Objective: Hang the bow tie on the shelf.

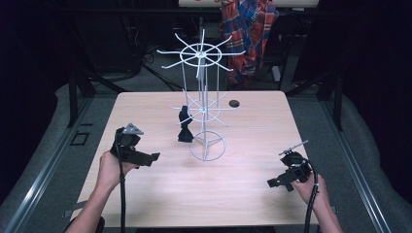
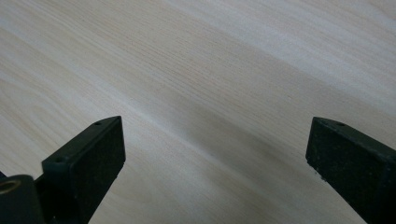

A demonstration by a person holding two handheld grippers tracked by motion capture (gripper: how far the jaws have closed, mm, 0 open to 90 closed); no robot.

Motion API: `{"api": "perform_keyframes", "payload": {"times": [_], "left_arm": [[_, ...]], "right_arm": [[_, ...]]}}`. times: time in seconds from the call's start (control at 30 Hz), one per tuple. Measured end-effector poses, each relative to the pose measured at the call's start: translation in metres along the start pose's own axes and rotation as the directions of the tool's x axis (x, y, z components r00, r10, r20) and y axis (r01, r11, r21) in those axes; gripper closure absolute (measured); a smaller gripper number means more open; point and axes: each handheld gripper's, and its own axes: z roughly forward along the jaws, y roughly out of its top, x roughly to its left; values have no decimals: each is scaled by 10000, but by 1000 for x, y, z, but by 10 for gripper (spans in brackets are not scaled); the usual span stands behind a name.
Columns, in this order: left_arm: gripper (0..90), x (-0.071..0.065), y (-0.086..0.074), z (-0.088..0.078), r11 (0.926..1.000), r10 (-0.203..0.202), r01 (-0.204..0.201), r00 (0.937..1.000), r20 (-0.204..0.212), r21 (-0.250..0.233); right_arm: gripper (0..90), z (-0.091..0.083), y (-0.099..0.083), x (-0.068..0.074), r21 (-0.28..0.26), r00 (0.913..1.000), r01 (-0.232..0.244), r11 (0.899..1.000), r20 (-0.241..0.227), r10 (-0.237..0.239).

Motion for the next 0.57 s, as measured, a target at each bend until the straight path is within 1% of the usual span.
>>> {"api": "perform_keyframes", "payload": {"times": [0.07,0.1,0.13,0.17,0.2,0.23,0.27,0.3,0.33,0.37,0.4,0.43,0.47,0.5,0.53,0.57], "left_arm": [[16,0,-5,1,9997,-31,31,10000,3,225],[7,0,-5,1,9997,-31,31,10000,3,225],[2,-1,-10,3,9989,-28,31,10000,-67,460],[2,-1,-14,4,9979,-17,21,10000,-51,645],[2,-1,-16,5,9971,38,-30,9999,-106,762],[2,-1,-16,5,9971,38,-30,9999,-106,762],[1,-1,-22,9,9934,58,-36,9998,-185,1146],[1,1,-24,11,9912,129,-96,9996,-245,1318],[0,2,-25,13,9900,193,-137,9991,-390,1404],[0,2,-25,13,9900,193,-137,9991,-390,1404],[0,5,-26,14,9883,348,-239,9969,-701,1509],[0,8,-26,15,9887,317,-188,9959,-850,1488],[0,14,-27,14,9888,203,-61,9954,-938,1492],[0,18,-29,14,9895,22,124,9949,-1008,1437],[0,23,-30,13,9894,-80,226,9948,-1012,1432],[0,26,-31,14,9895,-203,353,9941,-1069,1404]], "right_arm": [[44,0,0,1,-70,9999,-92,9999,-64,92],[44,0,0,1,-70,9999,-92,9999,-64,92],[44,1,0,1,-66,9999,-127,9999,-68,126],[44,1,0,1,-58,9999,-120,9999,-73,120],[44,1,0,1,-48,9999,-86,10000,-69,86],[44,1,0,1,-48,9999,-86,10000,-69,86],[44,2,-1,3,-266,9995,-303,9992,-35,302],[45,2,0,2,-97,9998,-158,9998,-96,157],[45,1,0,1,18,10000,-35,10000,-79,35],[45,3,0,2,-224,9997,-254,9994,-71,252],[45,3,0,2,-224,9997,-254,9994,-71,252],[45,2,0,3,-144,9998,-175,9997,73,177],[45,1,1,1,67,10000,43,10000,25,-43],[45,2,1,2,8,10000,9,10000,-83,-9],[47,0,1,1,84,9999,119,9999,62,-120],[47,0,1,1,-1,10000,10,10000,52,-10]]}}
